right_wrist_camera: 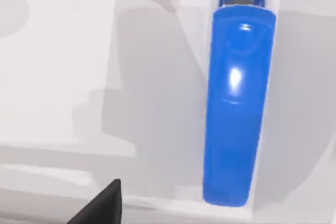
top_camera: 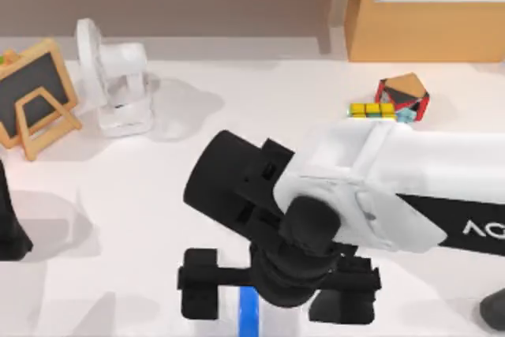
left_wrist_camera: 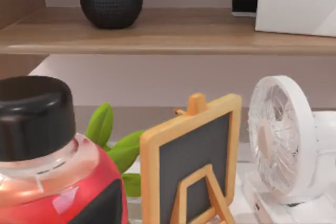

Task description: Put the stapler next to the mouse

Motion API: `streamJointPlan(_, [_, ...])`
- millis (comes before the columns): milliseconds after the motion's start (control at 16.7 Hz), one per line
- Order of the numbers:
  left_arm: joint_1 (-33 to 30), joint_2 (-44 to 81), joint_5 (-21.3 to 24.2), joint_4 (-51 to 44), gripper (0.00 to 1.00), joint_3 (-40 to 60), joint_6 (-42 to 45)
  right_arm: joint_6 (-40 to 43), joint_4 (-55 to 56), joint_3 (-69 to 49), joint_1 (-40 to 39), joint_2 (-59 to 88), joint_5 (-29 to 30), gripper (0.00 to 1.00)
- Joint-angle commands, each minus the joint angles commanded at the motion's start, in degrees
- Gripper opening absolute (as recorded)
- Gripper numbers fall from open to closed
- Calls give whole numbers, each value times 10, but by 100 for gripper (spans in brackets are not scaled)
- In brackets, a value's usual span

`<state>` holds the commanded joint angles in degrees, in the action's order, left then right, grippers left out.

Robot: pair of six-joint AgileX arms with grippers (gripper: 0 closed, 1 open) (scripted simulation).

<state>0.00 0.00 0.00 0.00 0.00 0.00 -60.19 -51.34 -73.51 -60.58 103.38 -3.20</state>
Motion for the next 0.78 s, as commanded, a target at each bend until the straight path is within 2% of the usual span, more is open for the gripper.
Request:
streamJointPlan(300, [0,0,0,0,100,0,0,-28,-52,-83,-25,108,32,100])
streamJointPlan(780, [0,0,0,0,100,0,0,-30,-55,-92,-25,121,38,100])
